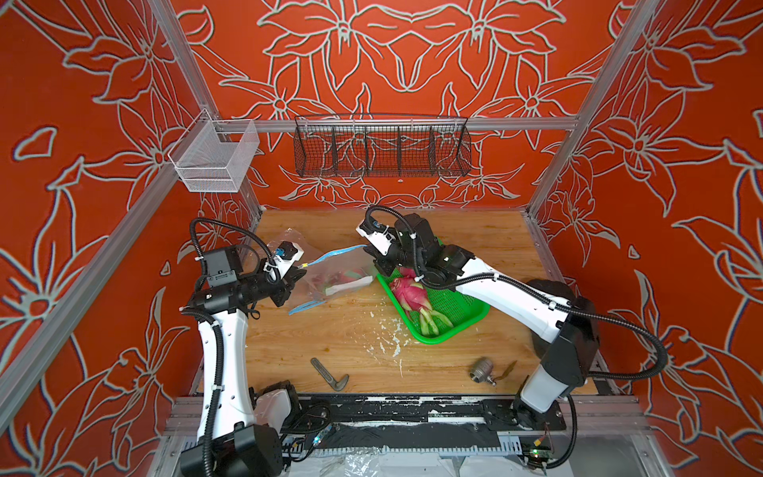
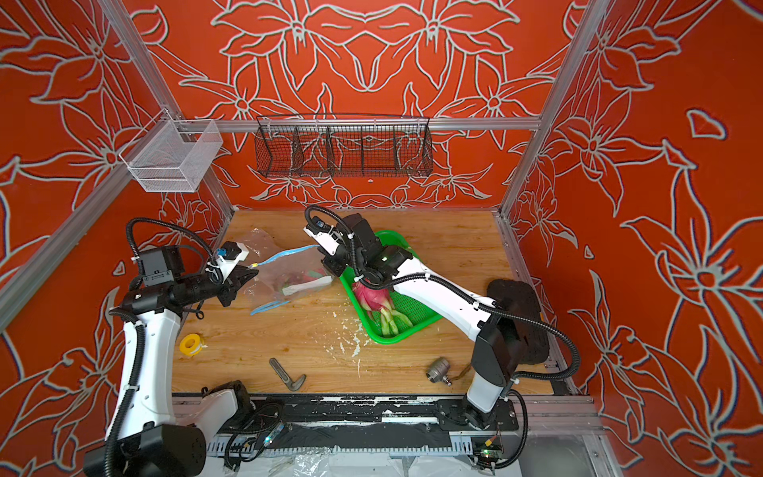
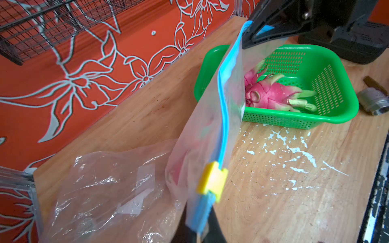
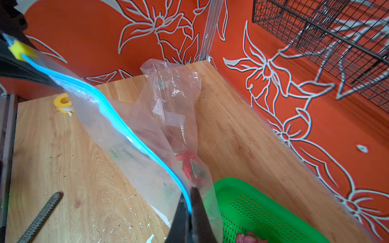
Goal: Open the zip-top bag and take out the dragon fruit
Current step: Adjust the zipper food storage bag in the zipper food storage bag.
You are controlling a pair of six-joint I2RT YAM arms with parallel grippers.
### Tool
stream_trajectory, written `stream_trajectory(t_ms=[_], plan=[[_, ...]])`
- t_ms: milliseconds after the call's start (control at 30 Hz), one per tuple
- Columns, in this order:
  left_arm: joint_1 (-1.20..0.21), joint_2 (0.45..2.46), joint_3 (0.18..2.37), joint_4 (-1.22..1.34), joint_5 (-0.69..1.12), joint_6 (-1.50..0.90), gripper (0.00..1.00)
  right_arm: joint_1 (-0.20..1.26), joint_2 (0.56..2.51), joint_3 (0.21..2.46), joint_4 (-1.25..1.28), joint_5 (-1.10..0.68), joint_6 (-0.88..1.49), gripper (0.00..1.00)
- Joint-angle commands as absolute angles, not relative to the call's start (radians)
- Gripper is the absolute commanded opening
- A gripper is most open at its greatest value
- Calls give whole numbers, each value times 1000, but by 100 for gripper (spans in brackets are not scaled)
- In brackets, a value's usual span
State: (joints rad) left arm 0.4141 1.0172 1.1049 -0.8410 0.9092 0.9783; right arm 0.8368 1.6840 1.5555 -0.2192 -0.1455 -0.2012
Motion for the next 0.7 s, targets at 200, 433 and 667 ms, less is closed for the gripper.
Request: stream_trajectory(t_ms=[200,433,667], plan=[[411,936,1066,-765,1020,954,0,844,1561,1439,-116,-286,-260,55],[403,938,1062,-782,1034,937,0,948,1583,1480,-90,-426,-413,73],[395,937,1048,-784,1049,910,0,1023,1648,1525,21,-521,-361,74]])
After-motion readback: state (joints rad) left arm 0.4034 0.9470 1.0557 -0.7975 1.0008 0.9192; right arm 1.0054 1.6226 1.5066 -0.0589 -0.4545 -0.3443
